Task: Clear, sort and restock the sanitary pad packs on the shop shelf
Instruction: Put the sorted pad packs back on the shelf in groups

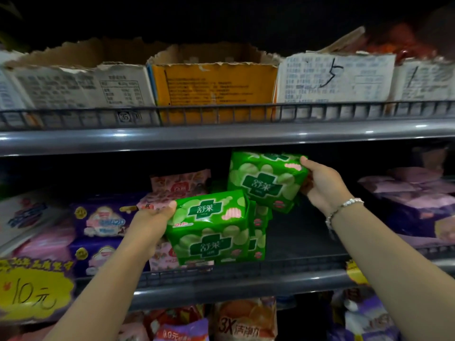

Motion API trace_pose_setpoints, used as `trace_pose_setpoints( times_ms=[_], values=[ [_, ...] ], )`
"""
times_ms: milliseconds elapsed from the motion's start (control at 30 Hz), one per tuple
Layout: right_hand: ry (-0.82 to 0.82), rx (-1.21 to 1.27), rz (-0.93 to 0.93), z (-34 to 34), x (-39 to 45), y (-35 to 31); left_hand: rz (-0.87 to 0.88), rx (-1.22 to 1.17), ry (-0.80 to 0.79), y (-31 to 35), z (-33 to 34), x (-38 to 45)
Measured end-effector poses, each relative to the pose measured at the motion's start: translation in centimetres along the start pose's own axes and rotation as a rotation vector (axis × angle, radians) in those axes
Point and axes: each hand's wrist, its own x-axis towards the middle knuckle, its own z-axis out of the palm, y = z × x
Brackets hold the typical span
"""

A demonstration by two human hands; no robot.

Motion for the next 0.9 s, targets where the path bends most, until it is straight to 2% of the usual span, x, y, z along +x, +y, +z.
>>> trace_pose_setpoints(
  times_ms=[133,233,367,467,567,700,900],
  values=[
    [0.078,-0.047,-0.079,1.9,0.5,1.0,0.016,-0.024,0.027,0.5,1.5,0.1],
    [0.095,-0.216,-0.194,2.4,1.1,1.9,0.027,-0.001,0.059,0.8,2.4,0.1],
    [0.01,-0.522,-0.289,1.4,0.9,3.8,0.025,0.023,0.078,1.0,2.9,0.0],
    [-0.125,-0.692,-0.305,0.3,1.2,5.8,0.027,0.03,0.092,1.0,3.2,-0.1],
    [-0.212,-0.531,-0.228,-0.6,2.9,7.2,0.038,0.043,0.094,0.6,3.3,0.0],
    [-0.199,-0.456,-0.114,-0.4,6.1,7.5,0.044,0.028,0.068,0.3,3.5,0.1],
    [-0.271,-0.352,0.005,0.6,11.3,8.0,0.057,0.01,0.045,0.0,3.7,1.0]
  ],
)
